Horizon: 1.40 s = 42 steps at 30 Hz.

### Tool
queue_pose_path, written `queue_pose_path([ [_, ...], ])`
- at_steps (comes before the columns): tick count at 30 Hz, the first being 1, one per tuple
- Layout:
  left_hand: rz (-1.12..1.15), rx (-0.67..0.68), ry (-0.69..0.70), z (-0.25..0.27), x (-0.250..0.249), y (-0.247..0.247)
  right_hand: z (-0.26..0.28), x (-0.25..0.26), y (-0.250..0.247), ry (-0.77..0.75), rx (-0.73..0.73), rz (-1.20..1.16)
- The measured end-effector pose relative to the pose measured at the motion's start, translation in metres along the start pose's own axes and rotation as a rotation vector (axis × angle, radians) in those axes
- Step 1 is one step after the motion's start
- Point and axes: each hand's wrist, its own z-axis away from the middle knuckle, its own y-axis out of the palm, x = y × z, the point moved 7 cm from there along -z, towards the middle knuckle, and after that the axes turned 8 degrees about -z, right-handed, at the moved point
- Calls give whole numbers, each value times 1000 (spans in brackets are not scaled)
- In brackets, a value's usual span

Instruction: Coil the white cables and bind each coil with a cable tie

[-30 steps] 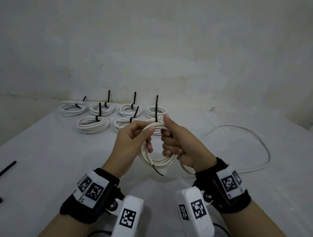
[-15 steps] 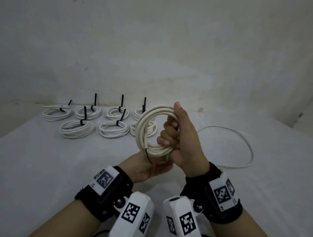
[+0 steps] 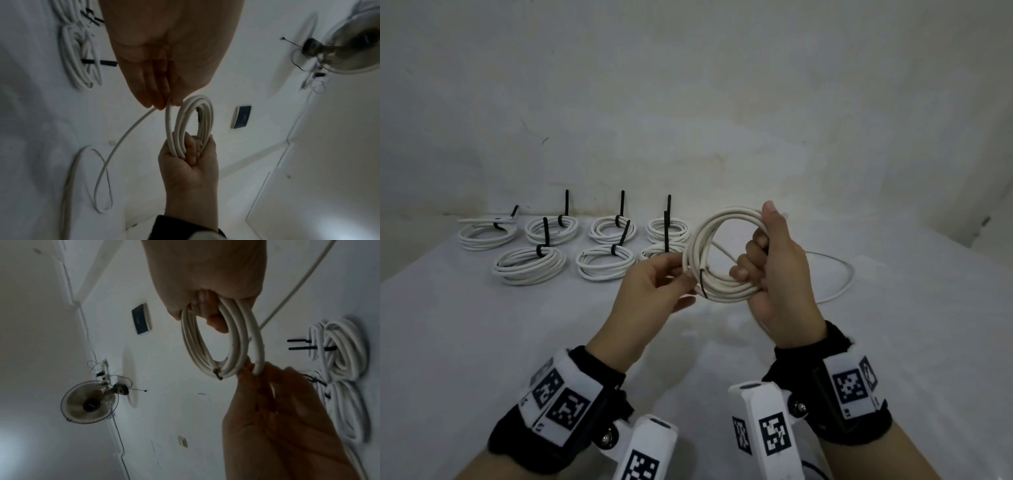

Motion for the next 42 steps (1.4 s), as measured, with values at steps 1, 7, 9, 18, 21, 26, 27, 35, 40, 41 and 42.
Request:
queue_pose_path([
  [1, -13, -8, 37, 0, -2, -2, -1, -4, -1, 30, 1, -6],
  [7, 1, -112, 209, 10, -7, -11, -2, -18, -3, 98, -7, 10],
  [9, 31, -157, 231, 12, -8, -14, -3, -21, -4, 107, -9, -15],
  [18, -60, -84, 248, 8, -10, -15, -3, -34, -4, 191, 1, 44],
  [21, -70, -63, 256, 7, -13, -18, 2, -46, 2, 224, 74, 150],
  [26, -45, -65, 309, 7, -18, -22, 10, -53, 13, 234, 141, 207],
  [27, -68, -72, 319, 7, -19, -22, 10, -53, 13, 236, 140, 207],
  [35, -116, -119, 290, 1, -12, -36, 16, -67, 16, 273, 201, 333],
  [40, -117, -133, 314, -1, -12, -40, 8, -54, 17, -1, 289, 649],
  [41, -121, -120, 319, -1, -12, -39, 7, -54, 18, 1, 335, 686],
  [42, -128, -105, 323, -1, -12, -38, 7, -56, 19, 38, 396, 693],
])
